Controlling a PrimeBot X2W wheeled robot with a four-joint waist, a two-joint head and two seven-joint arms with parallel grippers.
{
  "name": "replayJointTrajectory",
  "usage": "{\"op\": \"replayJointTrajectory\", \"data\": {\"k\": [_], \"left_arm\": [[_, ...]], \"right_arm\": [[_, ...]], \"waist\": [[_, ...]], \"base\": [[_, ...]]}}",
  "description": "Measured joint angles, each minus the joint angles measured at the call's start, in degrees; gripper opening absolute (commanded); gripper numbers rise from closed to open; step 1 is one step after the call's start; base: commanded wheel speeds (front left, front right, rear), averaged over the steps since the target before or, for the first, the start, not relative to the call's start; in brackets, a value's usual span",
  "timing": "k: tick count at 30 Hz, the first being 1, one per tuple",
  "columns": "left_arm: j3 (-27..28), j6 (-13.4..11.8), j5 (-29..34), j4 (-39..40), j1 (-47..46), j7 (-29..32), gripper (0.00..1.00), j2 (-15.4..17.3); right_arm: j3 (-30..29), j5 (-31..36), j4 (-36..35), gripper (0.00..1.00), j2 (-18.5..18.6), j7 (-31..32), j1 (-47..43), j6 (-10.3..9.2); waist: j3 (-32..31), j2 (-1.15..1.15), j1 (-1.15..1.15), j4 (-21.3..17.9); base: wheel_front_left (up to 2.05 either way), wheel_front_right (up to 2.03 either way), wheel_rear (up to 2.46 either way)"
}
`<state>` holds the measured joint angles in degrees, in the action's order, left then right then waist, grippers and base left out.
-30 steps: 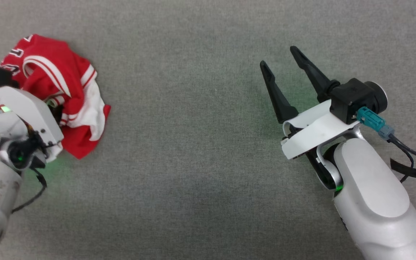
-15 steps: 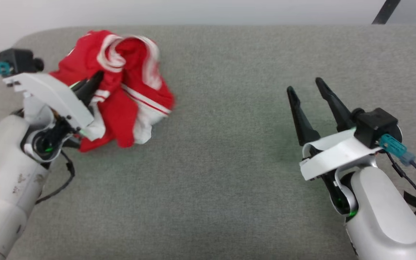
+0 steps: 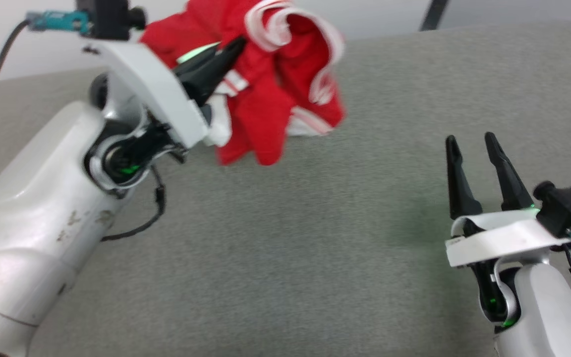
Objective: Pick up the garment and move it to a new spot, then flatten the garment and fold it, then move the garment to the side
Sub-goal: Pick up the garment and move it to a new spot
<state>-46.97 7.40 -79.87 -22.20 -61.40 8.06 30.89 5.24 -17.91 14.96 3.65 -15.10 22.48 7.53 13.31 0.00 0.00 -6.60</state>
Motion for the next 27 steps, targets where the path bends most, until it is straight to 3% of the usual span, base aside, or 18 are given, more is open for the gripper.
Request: {"op": "replayJointTrajectory", "data": {"k": [8,12,17,21,27], "left_arm": [[-1.6,0.0,-1.3,3.3,-3.3,-1.4,0.0,-5.4],[-3.8,0.0,-1.2,0.1,-3.2,-2.6,0.0,-9.9],[-7.0,0.0,0.8,-3.9,-3.5,-5.5,0.0,-11.9],[-10.7,0.0,2.3,-7.6,-2.9,-5.3,0.0,-9.0],[-14.8,0.0,1.1,-10.2,-1.6,-1.2,0.0,-1.7]], "right_arm": [[-5.2,-1.3,-3.1,1.0,-0.5,0.0,-3.0,0.0],[-7.5,-3.1,-4.9,1.0,-0.5,0.0,-3.3,0.0],[-7.4,-5.2,-5.7,1.0,-0.6,0.0,-3.1,0.0],[-6.2,-6.5,-5.8,1.0,-0.6,0.0,-3.0,0.0],[-6.7,-7.3,-5.8,1.0,-0.6,0.0,-3.2,0.0]], "waist": [[0.3,0.0,0.0,-6.2],[1.4,0.0,0.0,-8.0],[3.5,0.0,0.0,-9.6],[4.5,0.0,0.0,-11.0],[5.5,0.0,0.0,-12.0]], "base": [[0.0,0.0,0.0],[0.0,0.0,0.0],[0.0,0.0,0.0],[0.0,0.0,0.0],[0.0,0.0,0.0]]}}
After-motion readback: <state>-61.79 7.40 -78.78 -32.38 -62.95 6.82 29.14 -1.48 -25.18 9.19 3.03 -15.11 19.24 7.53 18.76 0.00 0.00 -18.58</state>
